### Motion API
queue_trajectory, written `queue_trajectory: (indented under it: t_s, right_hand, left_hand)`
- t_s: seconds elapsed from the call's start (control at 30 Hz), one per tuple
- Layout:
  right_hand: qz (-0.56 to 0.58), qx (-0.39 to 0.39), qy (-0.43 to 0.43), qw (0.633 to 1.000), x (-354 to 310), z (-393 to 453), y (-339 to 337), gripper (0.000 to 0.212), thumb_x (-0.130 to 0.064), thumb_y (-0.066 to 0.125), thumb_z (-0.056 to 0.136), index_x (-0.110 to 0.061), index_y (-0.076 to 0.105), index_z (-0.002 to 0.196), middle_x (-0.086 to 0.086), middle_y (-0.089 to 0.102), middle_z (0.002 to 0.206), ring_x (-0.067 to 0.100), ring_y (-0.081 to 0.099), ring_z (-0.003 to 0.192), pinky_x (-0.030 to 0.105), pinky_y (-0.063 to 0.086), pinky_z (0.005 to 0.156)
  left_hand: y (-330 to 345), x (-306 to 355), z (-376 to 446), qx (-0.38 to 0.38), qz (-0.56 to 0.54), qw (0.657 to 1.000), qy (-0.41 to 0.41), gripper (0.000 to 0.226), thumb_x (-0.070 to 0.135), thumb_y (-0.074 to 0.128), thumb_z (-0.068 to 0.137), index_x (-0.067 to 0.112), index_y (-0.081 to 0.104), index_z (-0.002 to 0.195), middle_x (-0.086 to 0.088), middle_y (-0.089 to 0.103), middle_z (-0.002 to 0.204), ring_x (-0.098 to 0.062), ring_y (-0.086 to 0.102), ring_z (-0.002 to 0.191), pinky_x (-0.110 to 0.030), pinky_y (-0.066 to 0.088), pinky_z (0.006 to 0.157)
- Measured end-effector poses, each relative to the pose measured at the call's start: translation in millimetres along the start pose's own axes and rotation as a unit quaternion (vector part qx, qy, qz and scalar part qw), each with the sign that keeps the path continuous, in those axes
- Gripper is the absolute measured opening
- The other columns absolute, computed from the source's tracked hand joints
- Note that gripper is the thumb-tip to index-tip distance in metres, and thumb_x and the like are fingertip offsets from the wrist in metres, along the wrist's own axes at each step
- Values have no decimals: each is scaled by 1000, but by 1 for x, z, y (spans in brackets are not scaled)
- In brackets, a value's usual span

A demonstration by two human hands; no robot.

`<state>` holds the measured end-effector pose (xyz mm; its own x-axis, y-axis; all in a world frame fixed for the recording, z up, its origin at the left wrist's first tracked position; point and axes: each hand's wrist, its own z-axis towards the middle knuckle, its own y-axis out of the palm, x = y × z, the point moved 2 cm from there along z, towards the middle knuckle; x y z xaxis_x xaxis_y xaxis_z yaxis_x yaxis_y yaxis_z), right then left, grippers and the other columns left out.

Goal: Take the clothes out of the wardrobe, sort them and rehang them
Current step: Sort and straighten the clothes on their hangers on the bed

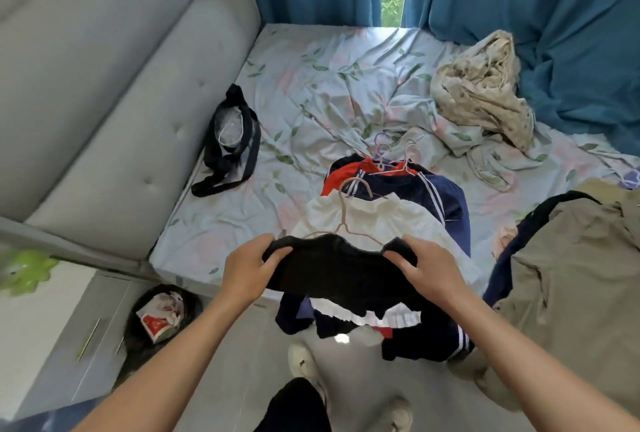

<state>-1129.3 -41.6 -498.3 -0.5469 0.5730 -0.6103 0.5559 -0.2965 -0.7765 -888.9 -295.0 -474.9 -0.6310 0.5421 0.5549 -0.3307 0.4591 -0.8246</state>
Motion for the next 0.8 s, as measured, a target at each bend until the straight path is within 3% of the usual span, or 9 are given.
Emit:
queue_trajectory:
  t_s: [0.27, 0.43, 0.63, 0.8]
  right_hand:
    - [-4, -31, -1, 1000, -119, 85, 89, 35, -62, 55, 97, -29, 58, 83, -11, 66, 75, 13, 62, 71, 39, 53, 66]
    - [0, -52, 31, 998, -168, 165, 182, 36, -63, 53, 96, -30, 61, 87, -11, 67, 77, 13, 62, 74, 35, 50, 65]
    - [22, -53, 82, 995, -202, 278, 306, 42, -68, 53, 96, -29, 63, 85, -10, 67, 74, 13, 63, 75, 39, 51, 70]
    - [-17, -45, 109, 993, -178, 376, 377, 50, -68, 53, 96, -21, 57, 80, -6, 63, 73, 22, 61, 74, 44, 51, 69]
  left_hand:
    - [-77, -129, 41, 45, 56, 996, -46, 41, 58, 58, 99, 25, 51, 75, 8, 57, 67, -6, 54, 65, -35, 48, 63]
    - [-95, -240, 117, 28, 90, 995, -41, 42, 57, 59, 98, 23, 51, 76, 8, 52, 67, -11, 53, 62, -38, 46, 60]
    - [-87, -379, 243, -11, 116, 993, -15, 42, 54, 59, 99, 21, 45, 78, 8, 48, 71, -18, 50, 65, -37, 38, 56]
    - [-37, -450, 343, -62, 138, 988, -5, 46, 62, 47, 98, 18, 48, 84, 5, 55, 80, -19, 56, 71, -41, 45, 57]
